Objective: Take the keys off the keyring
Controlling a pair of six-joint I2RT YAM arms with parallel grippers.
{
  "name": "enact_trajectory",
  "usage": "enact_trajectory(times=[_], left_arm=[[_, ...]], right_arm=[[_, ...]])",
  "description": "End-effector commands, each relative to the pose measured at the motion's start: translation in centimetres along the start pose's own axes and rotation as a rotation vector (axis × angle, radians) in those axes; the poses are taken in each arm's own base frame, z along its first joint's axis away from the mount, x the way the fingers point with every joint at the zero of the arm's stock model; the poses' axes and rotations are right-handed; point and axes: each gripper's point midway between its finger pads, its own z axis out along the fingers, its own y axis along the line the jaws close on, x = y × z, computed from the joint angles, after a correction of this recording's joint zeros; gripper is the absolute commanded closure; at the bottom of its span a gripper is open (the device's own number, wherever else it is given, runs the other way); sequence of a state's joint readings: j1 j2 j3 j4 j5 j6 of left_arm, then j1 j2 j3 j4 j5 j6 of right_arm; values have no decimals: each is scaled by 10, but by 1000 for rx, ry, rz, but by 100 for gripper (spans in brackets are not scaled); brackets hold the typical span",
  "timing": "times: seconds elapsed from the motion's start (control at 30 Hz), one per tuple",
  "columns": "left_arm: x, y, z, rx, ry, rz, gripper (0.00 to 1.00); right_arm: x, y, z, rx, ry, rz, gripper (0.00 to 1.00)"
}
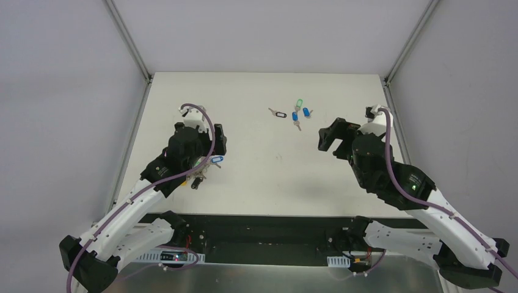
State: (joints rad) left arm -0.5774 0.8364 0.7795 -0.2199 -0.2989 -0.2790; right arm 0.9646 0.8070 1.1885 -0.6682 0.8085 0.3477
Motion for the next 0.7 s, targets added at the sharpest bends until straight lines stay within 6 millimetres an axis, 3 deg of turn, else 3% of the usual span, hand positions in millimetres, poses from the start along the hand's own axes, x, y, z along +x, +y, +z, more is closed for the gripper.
enact_trajectory(times=[0.0,0.2,0.3,0.4,0.53,0.67], left_arm=[[-21,5,-1,-44,-78,-21,1],[-1,26,12,-124,24,103,2],[16,39,17,-178,143,103,2],[19,46,16,-236,236,65,2],[34,38,16,-213,293,3,1],[68,28,16,-172,376,-84,5]], right_arm=[[-8,-7,-2,27,-37,30,1],[-8,-4,-1,24,-33,44,1],[5,3,-1,-33,6,34,1],[13,6,-6,-88,28,34,1],[15,-3,-9,-74,25,24,1],[16,-8,-12,-76,30,3,1]])
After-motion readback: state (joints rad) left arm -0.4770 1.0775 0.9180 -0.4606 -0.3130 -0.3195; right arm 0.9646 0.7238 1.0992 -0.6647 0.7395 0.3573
